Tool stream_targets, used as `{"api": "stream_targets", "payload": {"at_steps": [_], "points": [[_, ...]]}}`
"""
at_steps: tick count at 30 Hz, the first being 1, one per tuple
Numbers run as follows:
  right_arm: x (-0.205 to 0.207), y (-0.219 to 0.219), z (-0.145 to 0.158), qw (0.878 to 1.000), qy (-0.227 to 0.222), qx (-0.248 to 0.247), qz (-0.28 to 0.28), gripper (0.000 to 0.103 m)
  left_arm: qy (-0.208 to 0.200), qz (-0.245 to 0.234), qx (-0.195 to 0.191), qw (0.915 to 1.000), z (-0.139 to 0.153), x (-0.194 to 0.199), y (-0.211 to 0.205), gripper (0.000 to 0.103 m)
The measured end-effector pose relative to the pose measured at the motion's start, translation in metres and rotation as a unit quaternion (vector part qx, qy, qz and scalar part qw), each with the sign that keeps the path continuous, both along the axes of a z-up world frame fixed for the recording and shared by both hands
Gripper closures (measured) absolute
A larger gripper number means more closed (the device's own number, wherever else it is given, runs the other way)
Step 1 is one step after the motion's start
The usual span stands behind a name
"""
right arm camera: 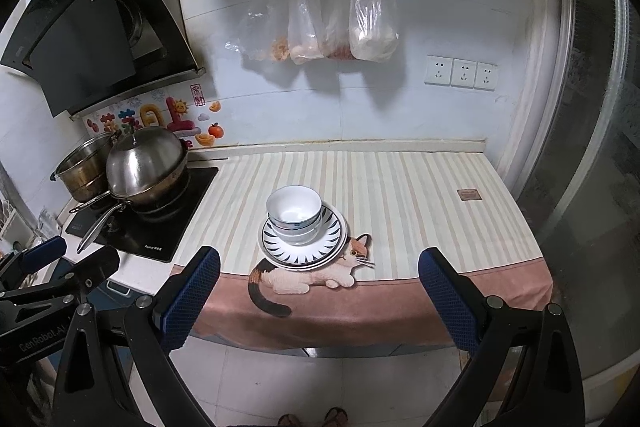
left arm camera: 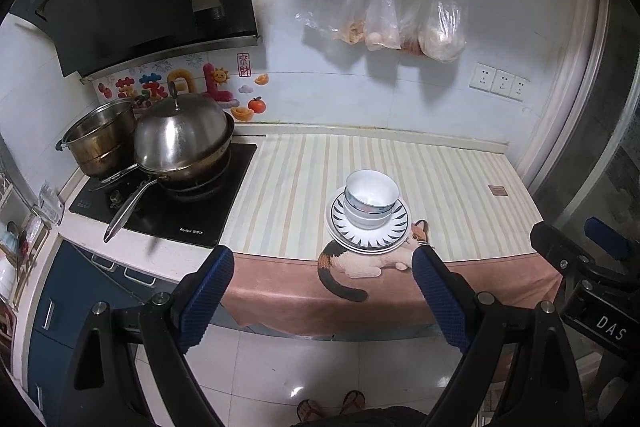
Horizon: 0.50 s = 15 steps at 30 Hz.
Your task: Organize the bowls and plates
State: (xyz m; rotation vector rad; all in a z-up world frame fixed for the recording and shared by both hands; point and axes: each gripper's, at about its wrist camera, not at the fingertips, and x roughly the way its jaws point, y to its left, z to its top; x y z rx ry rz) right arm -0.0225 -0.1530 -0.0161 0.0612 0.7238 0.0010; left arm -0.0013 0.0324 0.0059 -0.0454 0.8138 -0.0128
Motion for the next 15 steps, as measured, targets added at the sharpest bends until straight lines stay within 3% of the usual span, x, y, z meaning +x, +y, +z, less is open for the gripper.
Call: {"api": "stream_targets", "payload": {"at_steps": [15], "points": [[-0.0015,0.003,-0.0049,1.0,0.005,0.003,-0.008,0.001,-0.003,-0.004,0.0,1.0,-0.0031,0.0043,0.0019,0.012]]}}
